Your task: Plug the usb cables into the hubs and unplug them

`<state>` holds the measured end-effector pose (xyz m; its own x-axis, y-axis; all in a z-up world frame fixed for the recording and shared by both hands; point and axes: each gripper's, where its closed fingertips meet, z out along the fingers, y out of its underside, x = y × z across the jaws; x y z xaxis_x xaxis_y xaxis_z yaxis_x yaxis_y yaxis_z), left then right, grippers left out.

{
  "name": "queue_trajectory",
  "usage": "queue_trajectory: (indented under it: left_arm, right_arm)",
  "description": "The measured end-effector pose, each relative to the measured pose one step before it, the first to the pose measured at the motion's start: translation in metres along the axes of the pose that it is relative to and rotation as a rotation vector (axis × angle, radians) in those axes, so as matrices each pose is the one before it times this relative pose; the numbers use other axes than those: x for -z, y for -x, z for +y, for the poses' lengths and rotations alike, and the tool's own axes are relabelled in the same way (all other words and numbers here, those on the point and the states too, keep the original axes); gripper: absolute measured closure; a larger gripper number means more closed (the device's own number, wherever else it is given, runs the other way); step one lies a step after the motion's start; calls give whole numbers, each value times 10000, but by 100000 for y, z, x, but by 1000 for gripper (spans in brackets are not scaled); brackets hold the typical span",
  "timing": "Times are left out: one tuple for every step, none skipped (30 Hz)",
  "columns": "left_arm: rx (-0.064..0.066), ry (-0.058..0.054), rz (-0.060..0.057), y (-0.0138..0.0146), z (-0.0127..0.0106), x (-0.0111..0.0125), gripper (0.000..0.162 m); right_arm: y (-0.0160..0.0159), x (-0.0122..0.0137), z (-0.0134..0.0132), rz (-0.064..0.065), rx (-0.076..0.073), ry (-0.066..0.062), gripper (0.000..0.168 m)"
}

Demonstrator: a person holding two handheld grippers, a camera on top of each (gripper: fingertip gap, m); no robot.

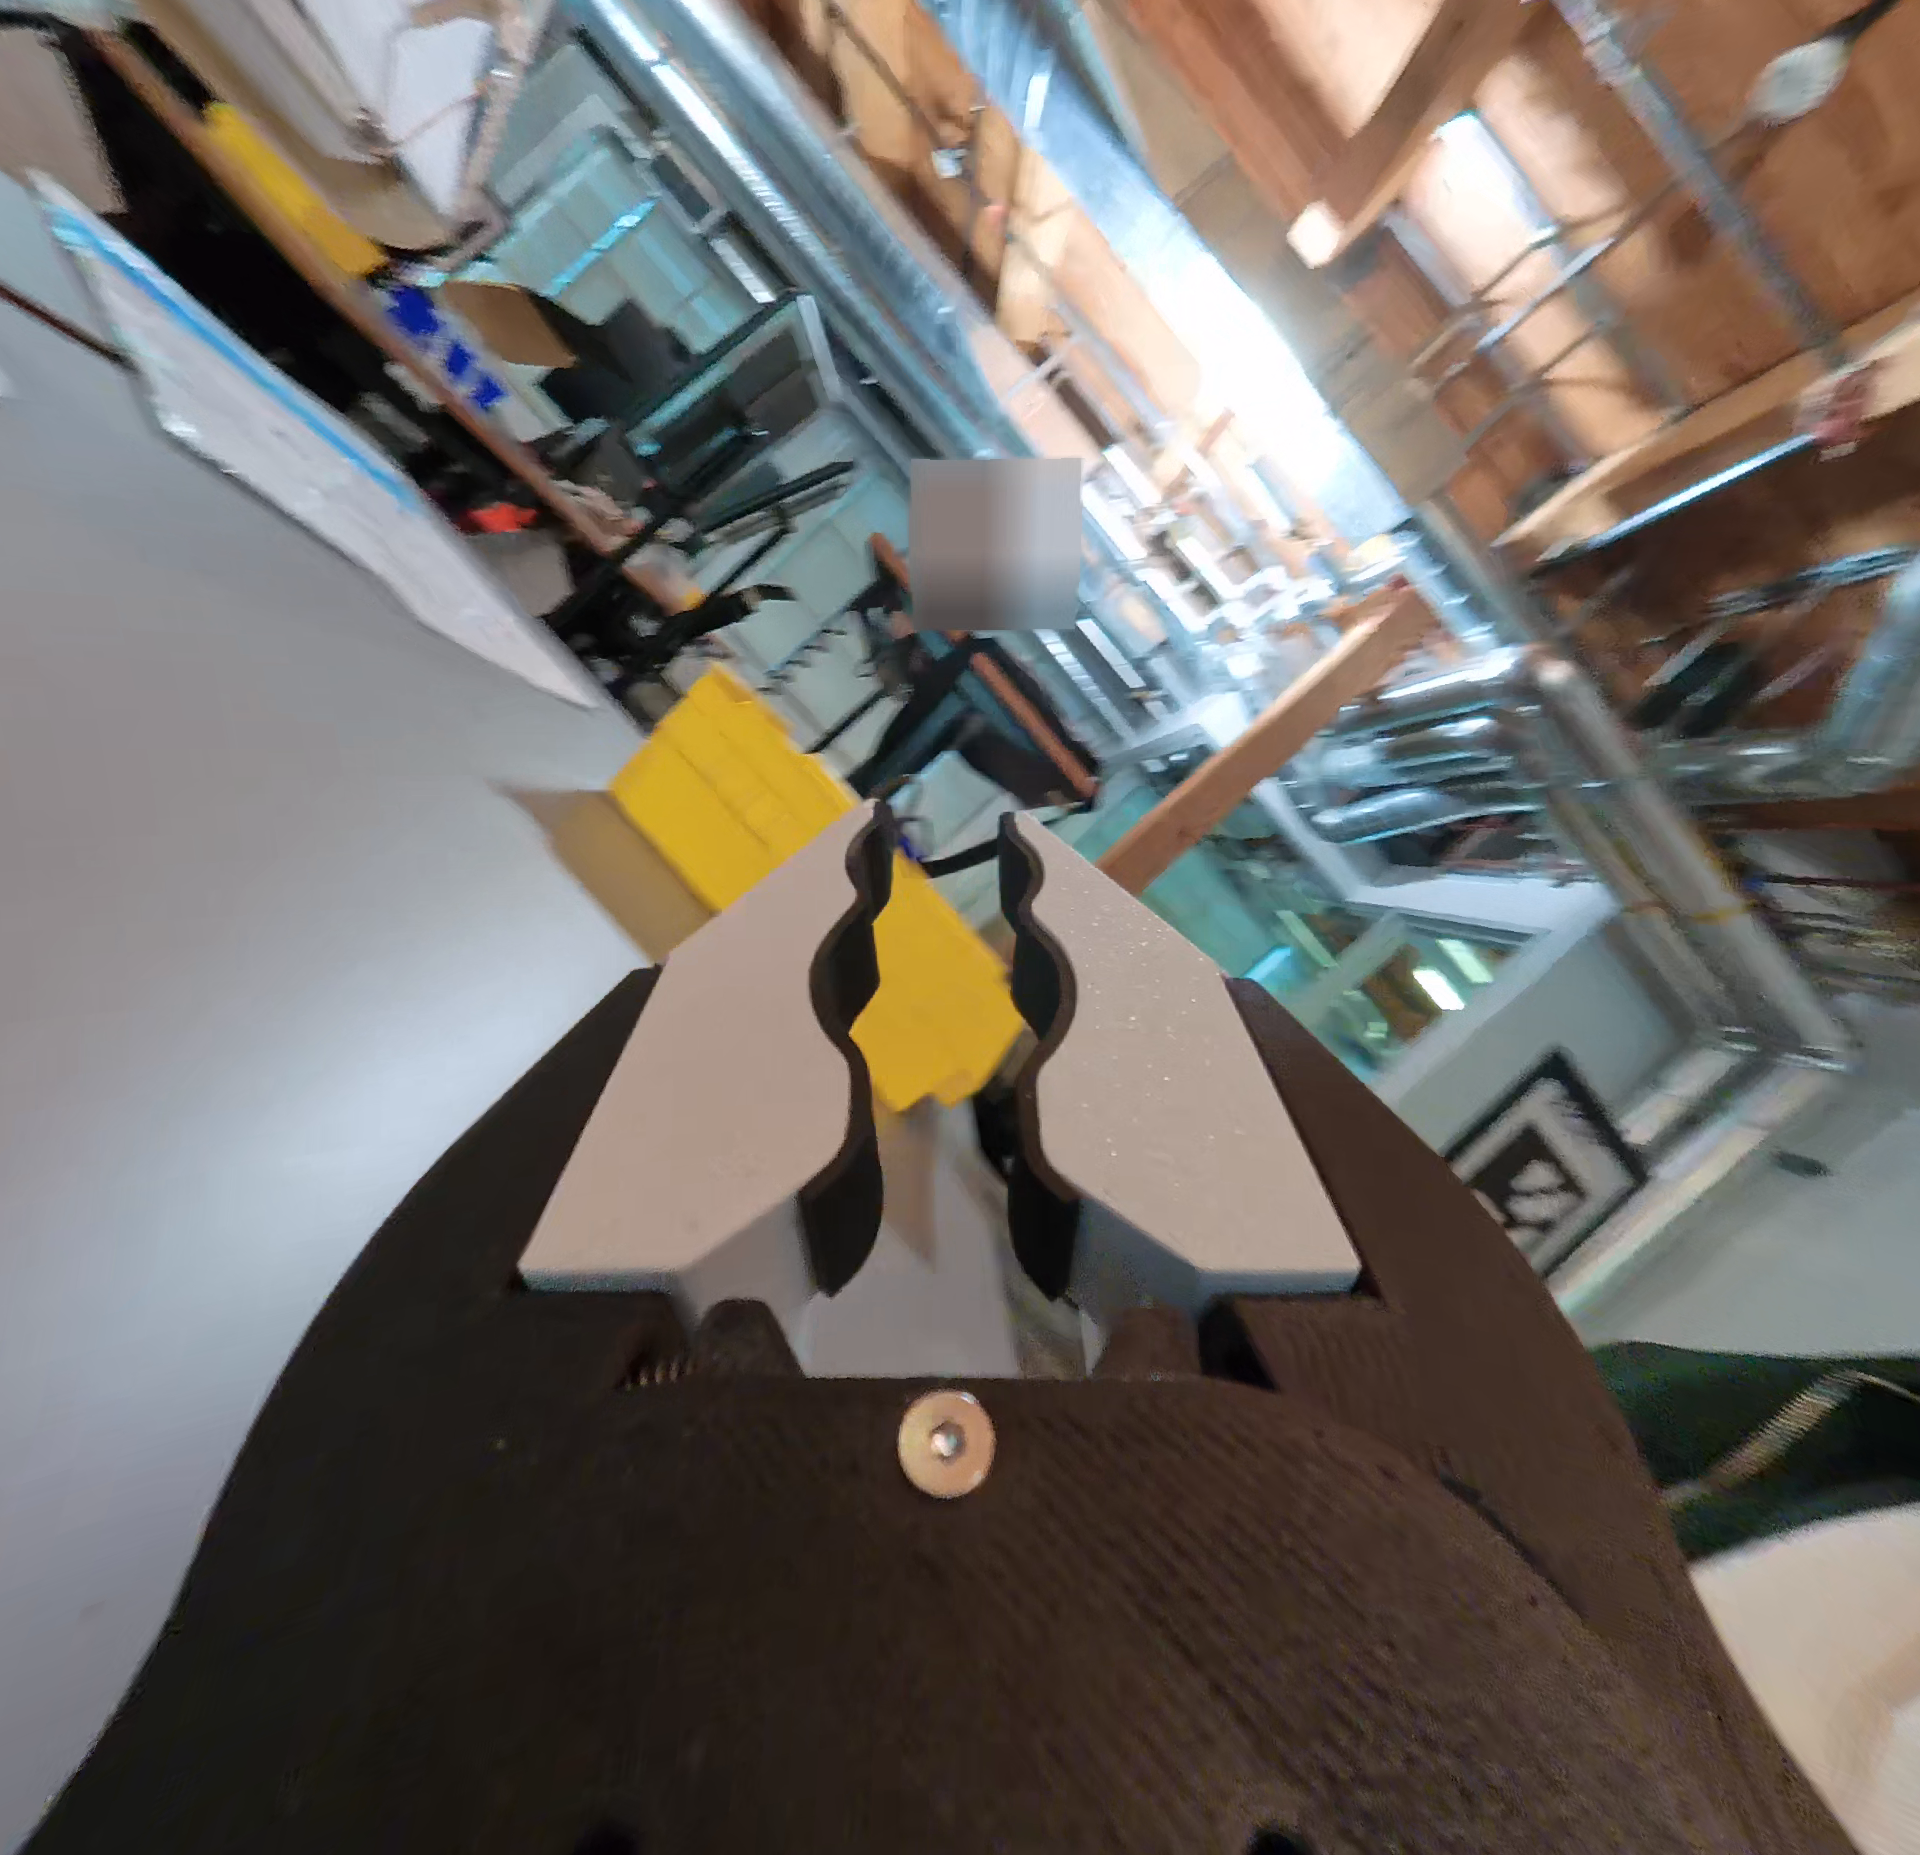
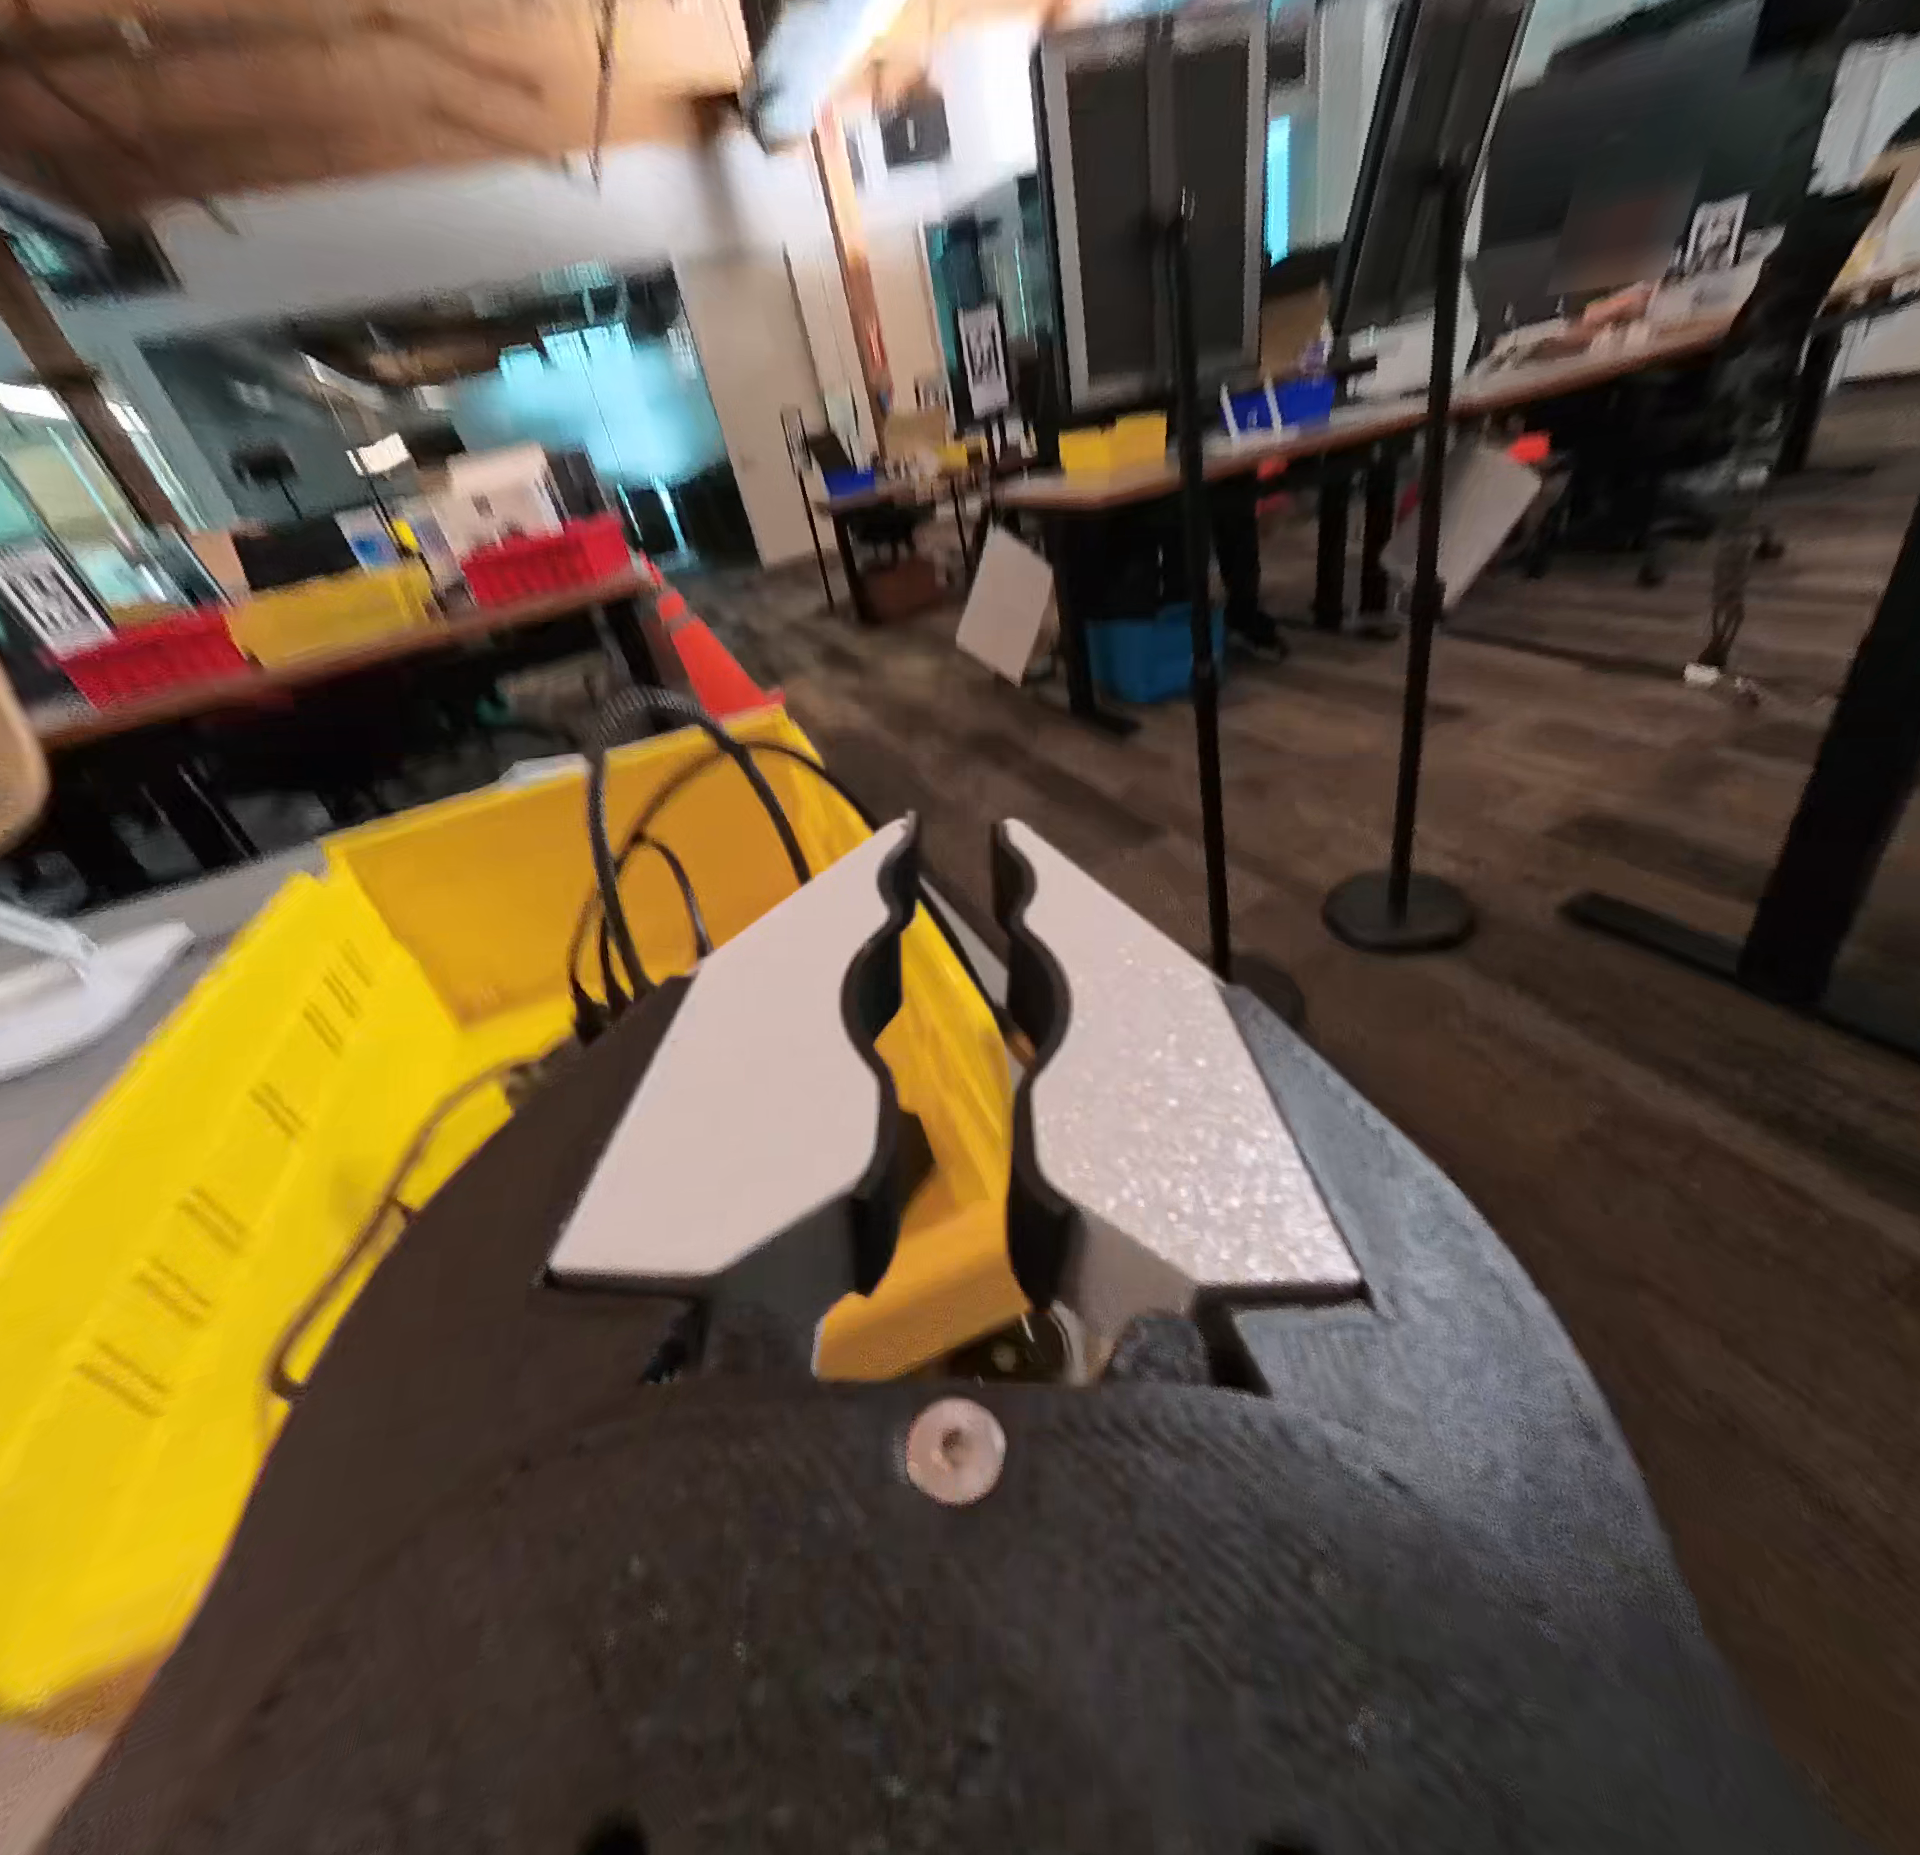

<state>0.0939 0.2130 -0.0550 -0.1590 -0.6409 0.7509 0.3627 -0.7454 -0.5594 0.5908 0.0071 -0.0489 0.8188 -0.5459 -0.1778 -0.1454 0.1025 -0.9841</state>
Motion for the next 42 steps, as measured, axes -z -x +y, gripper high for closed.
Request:
queue_trajectory:
  left_arm:
    - [-362,108,-660,928,81,151,147]
    - [-515,86,-678,865,24,170,149]
    - [-583,76,-569,635,-59,187,149]
    - [-598,87,-413,369,-111,162,150]
    - [-593,100,-241,122,-117,128,150]
    - [-551,130,-170,37,-49,92,151]
    - [-504,159,-163,60,44,54,151]
    - [-449,160,-177,113,131,-4,151]
    - [-376,155,-166,90,202,-61,150]
    - [-289,149,-101,-8,242,-118,151]
    - [-203,150,-7,-143,270,-160,151]
    - [-132,161,50,-235,314,-191,151]
    - [-96,163,61,-237,324,-201,150]
    - [-97,144,79,-256,277,-190,150]
    - [-110,104,105,-272,191,-163,149]
    - [-103,65,72,-214,126,-137,149]
    - [-59,32,-5,-63,58,-90,149]
    - [-6,-11,19,-73,15,-64,148]
    - [63,-39,52,-80,-27,-25,147]
    - [125,-45,41,-21,-31,-11,147]
    - [154,-48,30,20,-34,18,147]
    - [151,-59,34,35,-72,24,146]
    - [134,-61,20,67,-89,43,146]
    - [107,-55,-1,90,-104,40,146]
    - [82,-51,-13,111,-93,58,146]
    - [63,-45,-19,108,-85,58,146]
    - [50,-35,-21,92,-69,51,146]
    - [46,-31,-26,91,-58,47,146]
    - [46,-35,-19,72,-69,25,146]
    - [54,-27,-15,61,-47,11,146]
    - [56,-10,-9,39,-6,-3,146]
    - [40,-10,3,18,-8,-9,146]
    - [15,-24,-1,-8,-46,2,146]
    - [8,-103,53,-148,-190,12,146]
    - [55,-195,83,-251,-388,6,147]
    - [72,-189,13,-175,-434,29,150]
    - [8,-175,84,-258,-367,54,158]
    - [-26,-155,84,-224,-279,67,162]
    - [-9,-95,-96,75,-178,44,162]
    - [-13,-49,-163,195,-98,23,162]
    - [-30,-31,-136,159,-98,10,162]
    - [-35,16,-172,213,-15,-4,162]
  right_arm:
    - [-167,-642,1572,19,248,648,150]
    - [35,-728,1581,-100,230,705,138]
    - [332,-735,1492,-275,213,722,124]
    - [575,-694,1321,-426,158,686,111]
    - [549,-513,682,-442,-99,401,95]
    - [288,-277,84,-300,-282,93,88]
    - [3,-219,-58,-97,-165,21,91]
    - [-136,-278,-232,9,-3,-56,93]
    - [-230,-383,-356,33,115,-75,93]
    - [-373,-491,-263,72,142,29,91]
    - [-396,-499,99,68,61,214,89]
    - [-192,-421,315,-63,-169,256,86]
    - [220,-308,314,-307,-463,174,85]
    - [637,-182,337,-558,-620,160,97]
    - [741,-141,341,-609,-607,160,115]
    - [295,-136,260,-299,-440,112,127]
    - [-6,-69,89,-69,-176,37,127]
    - [50,-37,-8,-78,3,-10,127]
    - [-38,23,-86,18,-4,-77,128]
    - [-206,102,-202,135,-80,-189,131]
    - [-218,148,-272,126,-90,-258,140]
    - [-52,109,-141,32,-4,-160,149]
    - [56,69,-34,27,125,-48,150]
    - [85,76,-58,70,254,-33,153]
    - [206,86,-17,43,309,18,157]
    - [224,102,15,44,197,74,160]
    - [153,111,29,89,75,73,161]
    - [161,104,36,94,102,62,161]
    - [152,103,8,83,130,43,162]
    - [142,81,-10,55,72,18,162]
    - [112,31,34,14,-10,1,162]
    - [90,-32,86,-33,-61,-3,162]
    - [43,-71,106,-54,-57,-9,162]
    - [5,-69,80,-47,-42,-17,162]
    - [-18,-42,23,-46,-46,-27,162]
    - [2,-19,-9,-36,-33,-27,162]
    - [-17,-22,16,3,-1,-14,161]
    - [-21,-24,-3,11,4,-25,162]
    - [-9,-21,-2,-2,-5,-39,162]
    - [-6,-32,-25,-19,-9,-57,162]
    - [1,-22,-26,-38,-21,-71,162]
    - [7,-32,-32,-48,-26,-78,161]
